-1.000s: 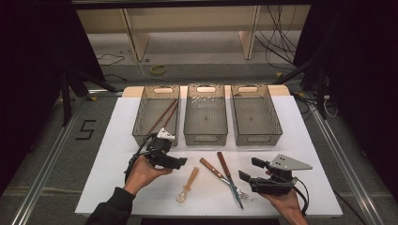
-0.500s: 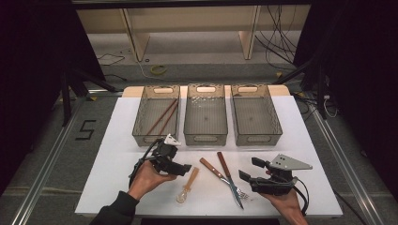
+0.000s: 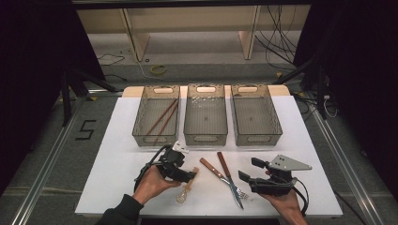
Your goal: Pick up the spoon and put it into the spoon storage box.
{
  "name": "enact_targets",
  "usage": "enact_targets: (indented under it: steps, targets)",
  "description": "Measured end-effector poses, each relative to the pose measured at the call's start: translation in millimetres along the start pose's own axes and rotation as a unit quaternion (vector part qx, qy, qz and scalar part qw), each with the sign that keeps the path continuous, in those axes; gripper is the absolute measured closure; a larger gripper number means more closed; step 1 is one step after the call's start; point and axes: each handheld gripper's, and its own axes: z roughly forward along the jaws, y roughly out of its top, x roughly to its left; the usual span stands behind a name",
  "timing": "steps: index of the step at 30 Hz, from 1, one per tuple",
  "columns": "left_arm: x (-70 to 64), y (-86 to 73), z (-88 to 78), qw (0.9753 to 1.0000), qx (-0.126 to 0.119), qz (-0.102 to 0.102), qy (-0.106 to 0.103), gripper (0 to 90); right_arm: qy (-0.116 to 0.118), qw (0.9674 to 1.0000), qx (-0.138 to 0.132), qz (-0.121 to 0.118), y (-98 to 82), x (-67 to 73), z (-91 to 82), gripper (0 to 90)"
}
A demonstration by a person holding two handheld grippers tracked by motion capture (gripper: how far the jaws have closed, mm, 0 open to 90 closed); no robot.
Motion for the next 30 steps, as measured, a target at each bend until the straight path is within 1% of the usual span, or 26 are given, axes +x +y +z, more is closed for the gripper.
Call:
enact_targets:
  steps: [4, 8, 11, 16, 18, 21, 23, 26, 30]
  targets:
    - [-3.7, -1.8, 5.1, 0.9999, 0.011, 0.007, -0.008, 38.4, 0.001, 1.0, 0.0, -0.003, 0.2, 0.9, 0.0, 28.1]
    - [-5.9, -3.3, 9.1, 0.9996, 0.023, 0.015, -0.011, 43.8, 0.001, 1.0, 0.0, -0.003, 0.4, 1.2, 0.0, 28.1]
    - [-8.1, -4.2, 11.6, 0.9994, 0.028, 0.016, -0.014, 46.6, 0.001, 1.0, 0.001, -0.004, 0.5, 1.6, 0.1, 28.1]
    - [-12.9, -5.2, 15.3, 0.9984, 0.044, 0.033, -0.015, 53.5, 0.002, 1.0, 0.0, -0.004, 0.5, 1.2, 0.1, 28.1]
    - [-14.0, -6.3, 17.7, 0.9981, 0.05, 0.034, -0.013, 55.9, 0.002, 1.0, 0.0, -0.004, 0.4, 1.3, 0.0, 28.1]
    - [-16.2, -6.4, 17.6, 0.9974, 0.054, 0.047, -0.007, 58.8, 0.001, 1.0, 0.002, -0.004, 0.5, 1.5, 0.3, 28.1]
    - [-17.4, -7.1, 17.9, 0.9973, 0.053, 0.05, -0.005, 61.8, 0.001, 1.0, 0.002, -0.004, 0.5, 1.5, 0.2, 28.2]
    - [-18.2, -7.1, 17.7, 0.9966, 0.056, 0.06, 0.0, 63.1, 0.001, 1.0, 0.001, -0.004, 0.5, 1.4, 0.3, 28.2]
    - [-18.2, -7.7, 17.8, 0.9965, 0.054, 0.063, 0.003, 66.0, 0.001, 1.0, 0.001, -0.004, 0.5, 1.5, 0.3, 28.2]
